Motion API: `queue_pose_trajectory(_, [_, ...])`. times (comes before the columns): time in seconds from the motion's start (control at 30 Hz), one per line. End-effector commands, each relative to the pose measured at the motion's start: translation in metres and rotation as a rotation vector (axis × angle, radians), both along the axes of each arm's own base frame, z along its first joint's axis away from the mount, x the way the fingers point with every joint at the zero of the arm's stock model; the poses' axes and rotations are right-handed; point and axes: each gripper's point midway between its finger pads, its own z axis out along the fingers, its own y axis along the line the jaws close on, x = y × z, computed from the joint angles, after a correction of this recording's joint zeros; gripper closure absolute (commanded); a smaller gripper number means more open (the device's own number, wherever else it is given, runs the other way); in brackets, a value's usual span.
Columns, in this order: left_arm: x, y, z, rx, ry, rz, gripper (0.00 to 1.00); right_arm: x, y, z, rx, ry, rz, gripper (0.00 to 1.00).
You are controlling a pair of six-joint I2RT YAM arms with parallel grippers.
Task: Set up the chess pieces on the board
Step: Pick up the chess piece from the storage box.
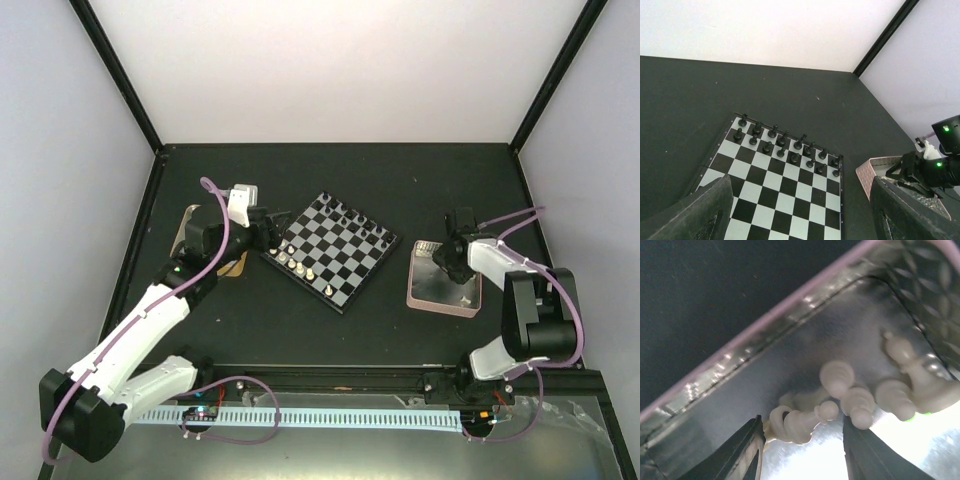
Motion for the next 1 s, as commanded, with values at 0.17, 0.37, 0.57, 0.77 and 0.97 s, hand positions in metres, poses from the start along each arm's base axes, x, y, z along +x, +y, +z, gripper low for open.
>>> queue_pose_trajectory(0.17, [0.003,0.003,0.012,-0.011,-0.035,0.011,0.23,0.021,-0.004,-0.005,-0.035,0.030,0.029,0.55])
queue_pose_trajectory(0.37, [0.003,0.003,0.011,-0.010,-0.031,0.012,0.23,0.021,-0.006,-0.010,-0.065,0.064,0.072,0.58])
queue_pose_trajectory(0.57, [0.004,0.003,0.009,-0.008,-0.026,0.013,0.23,0.025,-0.004,-0.012,-0.072,0.072,0.119,0.67])
queue_pose_trajectory(0.77, [0.004,0.002,0.007,-0.008,-0.019,0.010,0.23,0.024,0.003,-0.013,-0.030,0.059,0.138,0.82])
queue_pose_trajectory(0.97, [0.000,-0.012,0.004,-0.024,-0.006,-0.076,0.23,0.021,0.015,0.005,0.034,-0.030,0.161,0.84])
